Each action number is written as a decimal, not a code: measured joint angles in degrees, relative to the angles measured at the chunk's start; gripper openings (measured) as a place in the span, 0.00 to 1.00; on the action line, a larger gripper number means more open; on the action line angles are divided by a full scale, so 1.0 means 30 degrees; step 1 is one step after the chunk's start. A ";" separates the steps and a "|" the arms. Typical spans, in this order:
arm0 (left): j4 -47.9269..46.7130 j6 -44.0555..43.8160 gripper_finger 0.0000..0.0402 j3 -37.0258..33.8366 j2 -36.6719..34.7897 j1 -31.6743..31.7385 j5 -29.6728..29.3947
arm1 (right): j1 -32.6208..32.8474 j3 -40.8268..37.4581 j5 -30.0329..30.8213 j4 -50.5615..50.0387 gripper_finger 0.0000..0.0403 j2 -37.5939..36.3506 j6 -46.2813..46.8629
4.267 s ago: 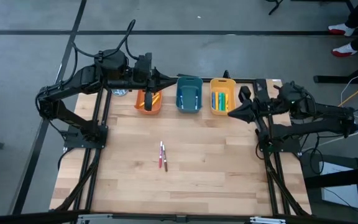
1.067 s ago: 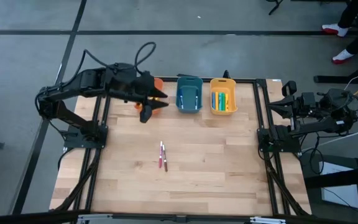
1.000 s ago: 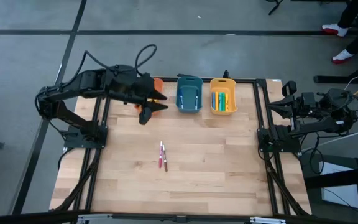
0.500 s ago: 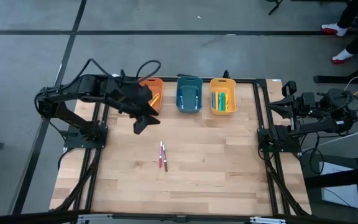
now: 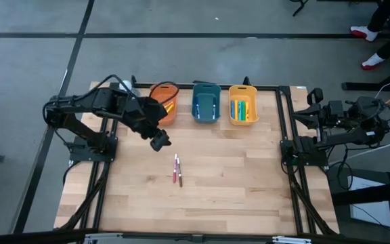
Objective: Pick & Place Markers
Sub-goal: Put the pink marker pen into the blue bin
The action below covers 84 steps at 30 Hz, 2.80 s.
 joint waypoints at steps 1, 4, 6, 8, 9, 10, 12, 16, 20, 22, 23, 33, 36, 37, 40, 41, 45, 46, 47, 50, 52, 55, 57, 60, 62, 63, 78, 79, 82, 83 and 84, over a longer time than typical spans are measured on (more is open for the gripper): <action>0.0013 -0.0478 0.47 0.0006 0.0128 -0.0072 0.0000 | 0.0000 0.0000 0.0004 0.0007 0.05 0.0000 -0.0001; -0.0273 -0.1856 0.47 0.0000 0.0422 -0.0155 0.0046 | 0.0000 0.0000 0.0000 0.0002 0.05 0.0000 -0.0001; -0.0334 -0.2921 0.47 0.0000 0.0595 -0.0254 0.0141 | 0.0000 0.0000 0.0004 0.0000 0.05 0.0000 -0.0001; -0.0593 -0.3830 0.47 0.0000 0.0803 -0.0359 0.0262 | 0.0000 0.0000 0.0000 0.0000 0.05 0.0000 -0.0001; -0.0579 -0.4322 0.47 0.0000 0.0911 -0.0380 0.0349 | 0.0000 0.0000 0.0007 0.0004 0.05 0.0000 -0.0001; -0.0632 -0.4764 0.47 0.0000 0.1027 -0.0407 0.0362 | 0.0000 0.0000 0.0007 0.0000 0.05 0.0000 -0.0001; -0.0722 -0.5569 0.47 0.0000 0.1303 -0.0537 0.0362 | 0.0000 0.0000 0.0004 0.0000 0.05 0.0000 0.0003; -0.0691 -0.6490 0.47 0.0000 0.2006 -0.0599 0.0350 | 0.0000 0.0000 0.0007 0.0000 0.05 0.0000 -0.0001; -0.0688 -0.6756 0.47 0.0000 0.2696 -0.0592 0.0540 | 0.0000 0.0000 0.0007 0.0000 0.05 0.0000 0.0003; -0.0684 -0.6831 0.47 0.0000 0.3044 -0.0595 0.0612 | 0.0000 0.0000 0.0000 0.0000 0.05 0.0000 -0.0001; -0.0694 -0.7020 0.47 0.0000 0.3236 -0.0592 0.0612 | 0.0000 0.0000 0.0001 0.0000 0.05 0.0000 -0.0001; -0.2286 -0.8405 0.47 0.0000 0.5228 -0.0869 0.0130 | 0.0000 0.0000 0.0007 0.0000 0.05 0.0000 -0.0001; -0.2977 -0.9106 0.47 0.0000 0.5693 -0.1047 0.0038 | 0.0000 0.0000 0.0000 -0.0001 0.05 0.0000 0.0005; -0.3065 -0.9412 0.47 0.0000 0.5865 -0.1128 -0.0071 | 0.0000 0.0000 0.0007 -0.0007 0.05 0.0000 -0.0001; -0.3000 -1.0230 0.47 0.0000 0.6256 -0.1356 -0.0521 | 0.0000 0.0000 0.0005 -0.0007 0.05 0.0000 -0.0001; -0.2979 -1.0445 0.47 0.0000 0.6372 -0.1418 -0.0662 | 0.0000 0.0000 0.0000 -0.0007 0.05 0.0000 -0.0001; -0.3094 -1.1690 0.47 0.0000 0.6877 -0.1727 -0.1019 | 0.0000 0.0000 0.0007 -0.0007 0.05 0.0000 0.0002; -0.3108 -1.1949 0.47 0.0000 0.7001 -0.1819 -0.1064 | 0.0000 0.0000 0.0007 -0.0007 0.05 0.0000 0.0000; -0.3134 -1.2259 0.47 0.0000 0.7104 -0.1899 -0.1064 | 0.0000 0.0000 0.0002 -0.0007 0.05 0.0000 -0.0001; -0.3202 -1.3213 0.47 0.0000 0.7453 -0.2138 -0.1064 | 0.0000 0.0000 0.0007 -0.0007 0.05 0.0000 -0.0001; -0.3304 -1.4016 0.47 0.0000 0.7753 -0.2344 -0.1086 | 0.0000 0.0000 0.0007 -0.0007 0.05 0.0000 -0.0001; -0.3299 -1.5147 0.47 0.0000 0.8176 -0.2639 -0.1163 | 0.0000 0.0000 0.0007 -0.0022 0.05 0.0000 -0.0001; -0.3270 -1.5706 0.47 0.0000 0.8521 -0.2850 -0.1155 | 0.0000 0.0000 0.0007 -0.0015 0.05 0.0000 0.0001; -0.3255 -1.6339 0.47 0.0000 0.9026 -0.3105 -0.1129 | 0.0000 0.0000 0.0007 -0.0019 0.05 0.0000 0.0004; -0.3246 -1.6545 0.47 0.0000 0.9391 -0.3242 -0.1081 | 0.0000 0.0000 0.0000 -0.0022 0.05 0.0000 -0.0001; -0.3246 -1.6616 0.47 0.0000 0.9557 -0.3267 -0.1056 | 0.0000 0.0000 0.0007 -0.0015 0.05 0.0000 -0.0001; -0.3517 -1.6025 0.47 -0.0007 1.1043 -0.3049 -0.1870 | 0.0000 0.0000 -0.0004 -0.0054 0.05 -0.0007 -0.0001; -0.3487 -1.5842 0.47 0.0000 1.1094 -0.2955 -0.1908 | 0.0000 0.0000 0.0003 -0.0051 0.05 -0.0007 0.0006; -0.3334 -1.5245 0.47 -0.0007 1.1246 -0.2729 -0.2103 | 0.0000 0.0000 0.0000 -0.0058 0.05 -0.0007 0.0006; -0.3243 -1.5054 0.47 0.0000 1.1297 -0.2609 -0.2159 | 0.0000 0.0000 0.0007 -0.0051 0.05 -0.0007 -0.0001; -0.3231 -1.4945 0.47 -0.0001 1.1341 -0.2519 -0.2178 | 0.0000 0.0000 0.0007 -0.0058 0.05 -0.0007 0.0003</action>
